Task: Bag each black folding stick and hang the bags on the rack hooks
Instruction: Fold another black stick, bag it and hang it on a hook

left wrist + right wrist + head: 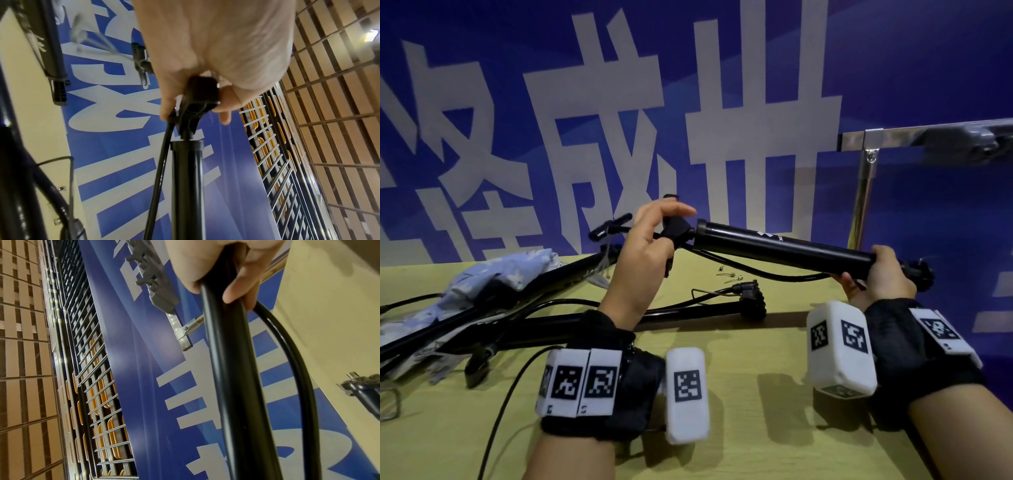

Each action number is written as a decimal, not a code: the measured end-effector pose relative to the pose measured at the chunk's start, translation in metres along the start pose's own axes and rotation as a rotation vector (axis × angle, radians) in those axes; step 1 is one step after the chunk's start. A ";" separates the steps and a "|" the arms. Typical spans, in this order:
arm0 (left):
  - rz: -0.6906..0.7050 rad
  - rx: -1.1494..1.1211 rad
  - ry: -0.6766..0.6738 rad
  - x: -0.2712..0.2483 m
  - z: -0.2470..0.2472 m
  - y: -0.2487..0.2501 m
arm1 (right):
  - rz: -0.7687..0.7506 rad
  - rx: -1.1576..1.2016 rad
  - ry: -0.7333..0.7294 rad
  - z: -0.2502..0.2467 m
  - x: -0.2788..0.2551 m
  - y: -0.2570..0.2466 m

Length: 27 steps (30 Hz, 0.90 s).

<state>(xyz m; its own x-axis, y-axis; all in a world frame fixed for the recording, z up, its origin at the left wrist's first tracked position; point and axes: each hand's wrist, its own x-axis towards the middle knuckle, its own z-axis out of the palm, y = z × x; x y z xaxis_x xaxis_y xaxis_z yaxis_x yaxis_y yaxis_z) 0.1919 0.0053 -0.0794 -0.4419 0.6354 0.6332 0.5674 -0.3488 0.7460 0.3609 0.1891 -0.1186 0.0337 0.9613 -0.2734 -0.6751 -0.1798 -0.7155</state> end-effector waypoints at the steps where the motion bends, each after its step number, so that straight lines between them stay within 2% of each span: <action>1: -0.038 -0.008 0.020 0.002 -0.001 -0.002 | -0.013 0.022 0.001 0.000 0.000 -0.001; 4: -0.233 -0.041 0.108 0.005 0.000 -0.005 | -0.057 0.058 -0.001 0.000 0.000 -0.002; 8: -0.424 0.085 0.179 0.009 0.003 -0.016 | -0.101 0.061 -0.015 0.000 -0.001 0.000; 13: -0.480 0.246 -0.009 0.005 -0.002 -0.015 | -0.140 0.063 -0.034 0.001 0.001 -0.001; 15: -0.414 0.270 -0.038 0.003 -0.005 -0.016 | -0.120 0.038 -0.032 -0.001 0.002 0.001; 18: -0.294 0.400 0.009 0.003 -0.006 -0.023 | -0.061 -0.007 -0.032 -0.001 0.002 0.004; 20: -0.092 0.460 0.091 0.001 -0.002 -0.022 | -0.025 -0.026 -0.033 -0.001 0.003 0.005; 23: 0.256 0.375 0.197 -0.001 0.001 -0.020 | 0.013 -0.031 -0.029 0.001 0.002 0.005; 25: 0.329 0.364 0.320 0.001 0.000 -0.025 | 0.013 0.008 -0.036 0.002 -0.002 0.005; 27: 0.288 0.298 0.374 0.002 0.001 -0.025 | -0.012 0.052 -0.052 0.003 -0.005 0.004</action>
<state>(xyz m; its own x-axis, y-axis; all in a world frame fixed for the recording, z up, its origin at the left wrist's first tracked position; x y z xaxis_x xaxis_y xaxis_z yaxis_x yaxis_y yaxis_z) 0.1777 0.0160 -0.0971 -0.4256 0.2361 0.8736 0.8498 -0.2277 0.4755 0.3559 0.1843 -0.1188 0.0046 0.9731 -0.2302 -0.7124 -0.1584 -0.6837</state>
